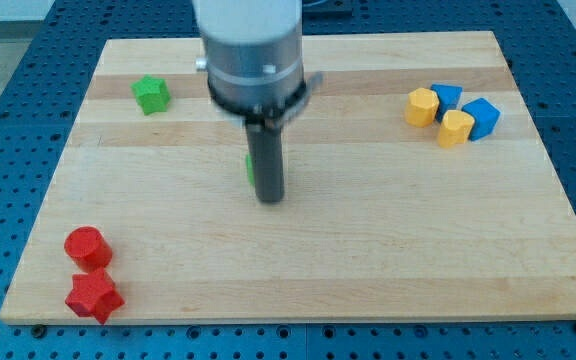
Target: Move the green circle parallel to the right of the green star
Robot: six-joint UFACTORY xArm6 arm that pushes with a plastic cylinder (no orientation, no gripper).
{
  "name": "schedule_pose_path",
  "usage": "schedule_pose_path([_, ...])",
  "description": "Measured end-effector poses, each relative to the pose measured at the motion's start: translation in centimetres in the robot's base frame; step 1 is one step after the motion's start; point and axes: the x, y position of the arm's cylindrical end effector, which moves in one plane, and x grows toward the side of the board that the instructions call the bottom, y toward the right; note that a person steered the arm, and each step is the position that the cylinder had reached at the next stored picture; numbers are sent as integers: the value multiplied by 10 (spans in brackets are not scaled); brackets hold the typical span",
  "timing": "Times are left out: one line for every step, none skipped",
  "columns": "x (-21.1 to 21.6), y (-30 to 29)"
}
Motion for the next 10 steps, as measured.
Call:
schedule_pose_path([-42,2])
schedule_pose_path([-63,2])
schedule_pose_path([-18,2])
schedule_pose_path([8,-29])
schedule_pose_path([-41,-62])
schedule_pose_path([-51,-52])
schedule_pose_path([-80,-27])
schedule_pose_path([-93,-22])
schedule_pose_path([-109,-22])
schedule_pose_path([-135,-22])
